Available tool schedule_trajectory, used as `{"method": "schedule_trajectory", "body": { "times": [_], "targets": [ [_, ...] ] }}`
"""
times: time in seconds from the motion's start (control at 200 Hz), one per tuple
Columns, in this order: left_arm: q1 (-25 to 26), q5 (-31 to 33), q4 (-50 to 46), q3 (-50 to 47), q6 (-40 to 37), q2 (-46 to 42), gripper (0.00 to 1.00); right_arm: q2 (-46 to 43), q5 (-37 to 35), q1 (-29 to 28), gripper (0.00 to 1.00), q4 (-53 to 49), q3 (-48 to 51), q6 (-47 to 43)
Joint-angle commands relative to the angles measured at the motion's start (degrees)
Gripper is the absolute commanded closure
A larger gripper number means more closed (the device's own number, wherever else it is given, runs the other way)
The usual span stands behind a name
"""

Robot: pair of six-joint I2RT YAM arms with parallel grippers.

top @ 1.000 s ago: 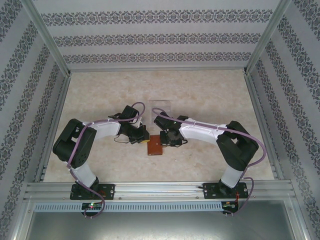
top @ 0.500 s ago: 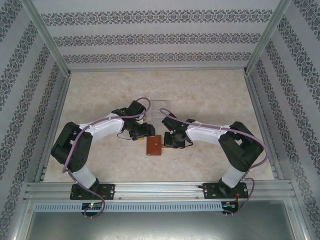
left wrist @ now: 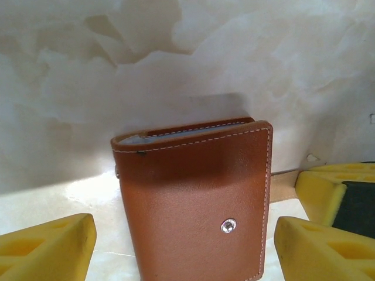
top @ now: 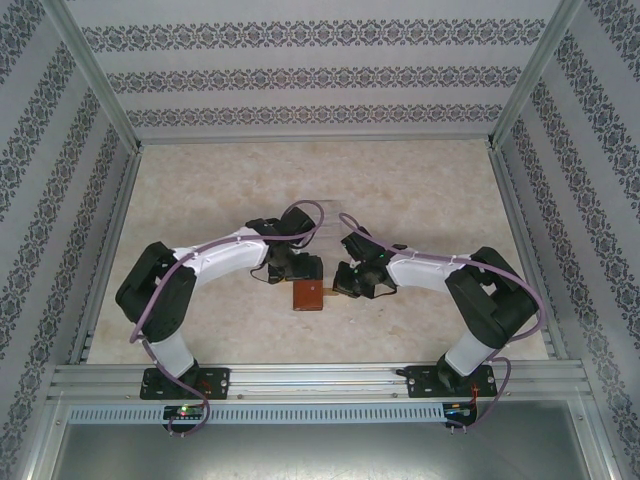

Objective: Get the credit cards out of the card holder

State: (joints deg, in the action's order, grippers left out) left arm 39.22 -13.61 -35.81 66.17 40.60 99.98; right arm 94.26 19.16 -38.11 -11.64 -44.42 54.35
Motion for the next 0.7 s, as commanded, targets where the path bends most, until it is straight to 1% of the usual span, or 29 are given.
{"method": "schedule_trajectory", "body": {
  "times": [0.0,0.125,0.405,0.585,0.695],
  "targets": [
    [1.23,1.64,-3.80,2.89,2.52,2.43,0.20,5.21,3.59,-1.04,0.90,8.18,3.01,2.33],
    [2.17,4.10,-7.24,5.50,3.30,4.70,0.18,5.83,4.65,-0.83,0.90,9.30,3.79,2.81],
    [3.31,4.03,-9.00,7.83,4.62,8.09,0.16,6.37,6.04,-0.02,0.90,10.67,4.78,2.82],
    [3.92,3.14,-9.01,8.88,4.66,9.68,0.11,6.56,6.52,0.39,0.90,10.94,5.03,2.78],
    [4.02,3.17,-9.10,8.97,4.66,10.45,0.11,6.38,6.40,0.49,0.90,11.01,5.39,2.84]
  ]
}}
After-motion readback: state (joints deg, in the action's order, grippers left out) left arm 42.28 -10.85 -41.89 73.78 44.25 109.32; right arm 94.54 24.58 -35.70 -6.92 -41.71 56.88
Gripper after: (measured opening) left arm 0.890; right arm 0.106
